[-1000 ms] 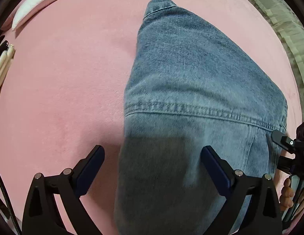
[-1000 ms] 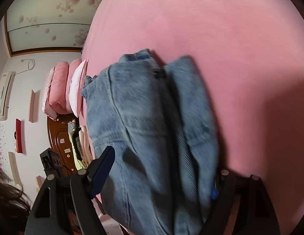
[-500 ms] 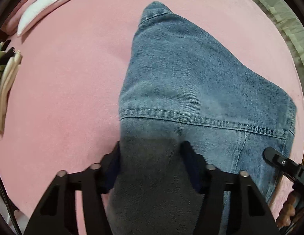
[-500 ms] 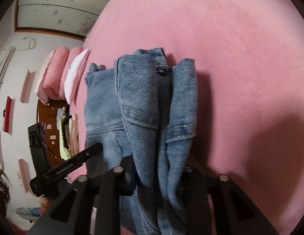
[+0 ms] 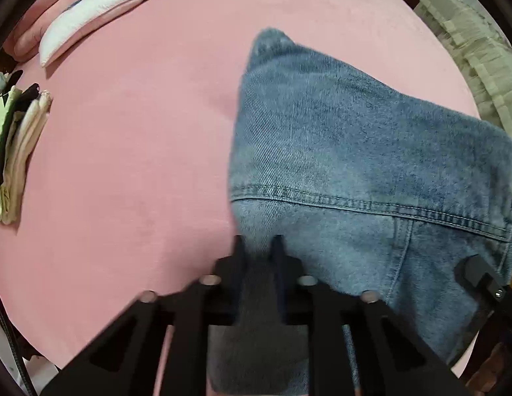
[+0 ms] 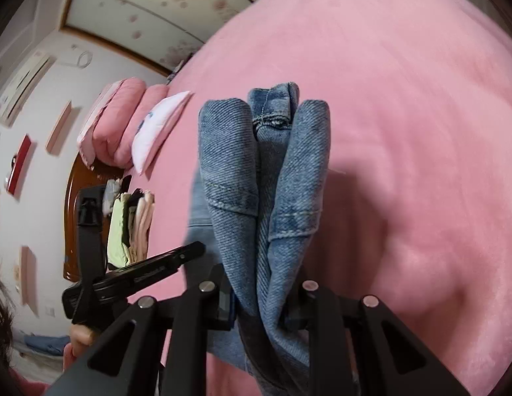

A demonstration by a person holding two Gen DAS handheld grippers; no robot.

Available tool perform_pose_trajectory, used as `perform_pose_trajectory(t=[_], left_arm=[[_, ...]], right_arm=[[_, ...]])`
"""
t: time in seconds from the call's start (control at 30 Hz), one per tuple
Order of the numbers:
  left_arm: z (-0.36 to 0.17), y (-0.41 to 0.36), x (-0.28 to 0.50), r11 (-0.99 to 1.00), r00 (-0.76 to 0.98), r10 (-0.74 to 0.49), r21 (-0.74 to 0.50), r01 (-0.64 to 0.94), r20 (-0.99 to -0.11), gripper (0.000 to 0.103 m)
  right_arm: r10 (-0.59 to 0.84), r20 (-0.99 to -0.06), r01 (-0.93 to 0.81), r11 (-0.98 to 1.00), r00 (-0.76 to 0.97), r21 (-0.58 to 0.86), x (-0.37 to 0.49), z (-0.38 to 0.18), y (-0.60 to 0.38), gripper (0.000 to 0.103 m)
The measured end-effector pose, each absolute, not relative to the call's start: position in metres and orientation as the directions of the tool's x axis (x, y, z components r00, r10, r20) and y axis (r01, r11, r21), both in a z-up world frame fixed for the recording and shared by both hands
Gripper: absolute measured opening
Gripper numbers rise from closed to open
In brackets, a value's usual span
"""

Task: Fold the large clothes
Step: 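Lift the folded denim bundle with both grippers and carry it toward the pillows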

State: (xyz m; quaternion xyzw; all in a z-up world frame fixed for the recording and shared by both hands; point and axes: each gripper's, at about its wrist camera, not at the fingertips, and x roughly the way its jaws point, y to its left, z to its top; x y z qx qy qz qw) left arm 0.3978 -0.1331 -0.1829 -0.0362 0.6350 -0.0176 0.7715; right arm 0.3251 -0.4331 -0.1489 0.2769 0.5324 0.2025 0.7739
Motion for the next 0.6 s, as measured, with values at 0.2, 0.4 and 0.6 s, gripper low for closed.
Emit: perform_pose_trajectory(t=[0.2,0.4,0.6], left_arm=[[-0.185,-0.104,0.395,0.981,0.176,-0.191,-0.193,0.01,-0.966,0.003],[-0.225,-0.072,0.375,0.942,0.079,-0.332,-0.335,-0.02,-0.94,0.03],[-0.284,-0.069,0.379,0.912,-0.027,-0.409,-0.408,-0.036,-0.912,0.068]], right_arm=[[0.549,-0.741,-0.074,0.819,0.386,0.569,0.317,-0.117,-0.4,0.018],[0.446,-0.798,0.047,0.861,0.406,0.506,0.309,-0.127,-0.413,0.018],[0.422,-0.814,0.102,0.862,0.399,0.497,0.314,-0.141,-0.418,0.018]])
